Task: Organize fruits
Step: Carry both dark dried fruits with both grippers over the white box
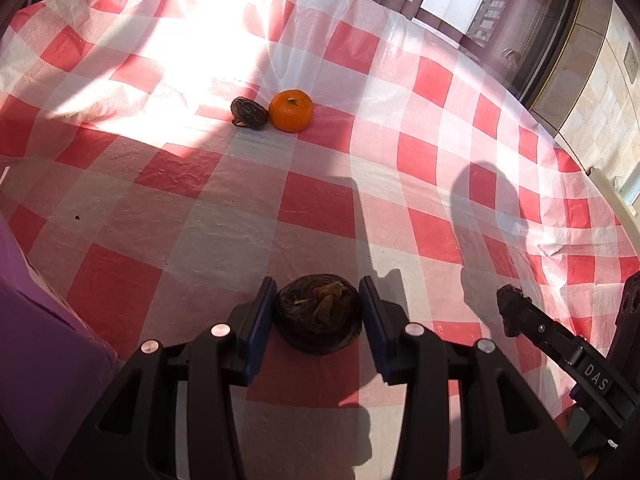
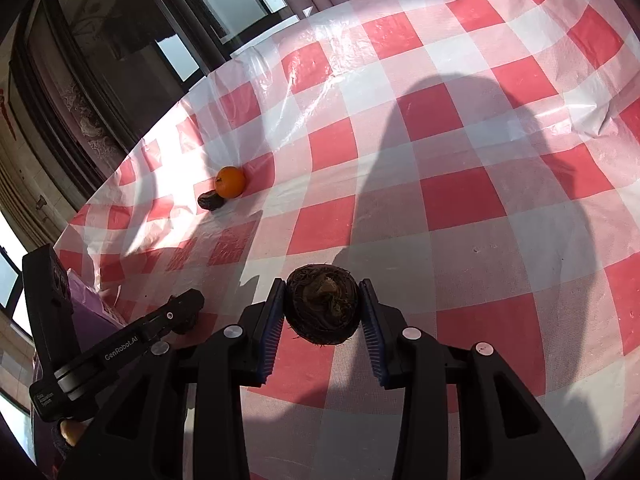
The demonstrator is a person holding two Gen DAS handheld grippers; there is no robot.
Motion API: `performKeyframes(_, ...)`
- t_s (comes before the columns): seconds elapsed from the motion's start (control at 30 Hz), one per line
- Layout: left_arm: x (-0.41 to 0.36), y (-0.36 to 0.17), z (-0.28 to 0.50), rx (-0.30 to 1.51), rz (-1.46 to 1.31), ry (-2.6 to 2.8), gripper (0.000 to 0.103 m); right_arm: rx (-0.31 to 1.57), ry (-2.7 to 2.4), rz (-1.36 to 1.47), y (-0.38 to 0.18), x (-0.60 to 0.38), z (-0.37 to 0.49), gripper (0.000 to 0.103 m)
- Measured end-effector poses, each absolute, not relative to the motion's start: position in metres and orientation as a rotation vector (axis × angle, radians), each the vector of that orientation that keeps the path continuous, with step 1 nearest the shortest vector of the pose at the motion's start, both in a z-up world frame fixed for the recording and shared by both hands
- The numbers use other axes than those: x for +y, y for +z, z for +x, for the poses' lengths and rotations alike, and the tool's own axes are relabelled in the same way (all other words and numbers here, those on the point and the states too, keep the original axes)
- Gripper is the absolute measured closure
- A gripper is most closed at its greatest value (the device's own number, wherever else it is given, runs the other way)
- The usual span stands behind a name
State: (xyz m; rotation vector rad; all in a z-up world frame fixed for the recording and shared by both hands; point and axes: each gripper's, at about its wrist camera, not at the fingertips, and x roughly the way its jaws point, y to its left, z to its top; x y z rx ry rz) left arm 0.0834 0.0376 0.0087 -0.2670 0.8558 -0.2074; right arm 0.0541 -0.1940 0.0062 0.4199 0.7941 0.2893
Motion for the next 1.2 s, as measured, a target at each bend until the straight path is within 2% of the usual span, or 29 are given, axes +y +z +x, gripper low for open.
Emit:
performKeyframes(0.5,0.036,0.010,0.083,0.856,-0.238,-0.174,0.060,0.790,0.319,0.434,0.006,-0.193,0.054,0.065)
performKeyframes(0.7,0.026,0.019,0.036,0.820,-0.227,-0.175,0.061,0.783,0.309,0.438,0.006,-0.194,0.053,0.065)
performKeyframes(0.87,0.020,0.048,-0.024,0.745,-0.183,-0.233,0.060,0.815,0.336,0.406,0.007,-0.184,0.044,0.065)
performKeyframes(1.03,0.052,0.097,-0.068,0.650,-0.134,-0.221,0.060,0.827,0.404,0.450,0.015,-0.165,0.018,0.065)
performKeyframes(1.2,0.104,0.141,-0.089,0.628,-0.134,-0.206,0.060,0.767,0.544,0.431,0.062,-0.120,-0.001,0.065)
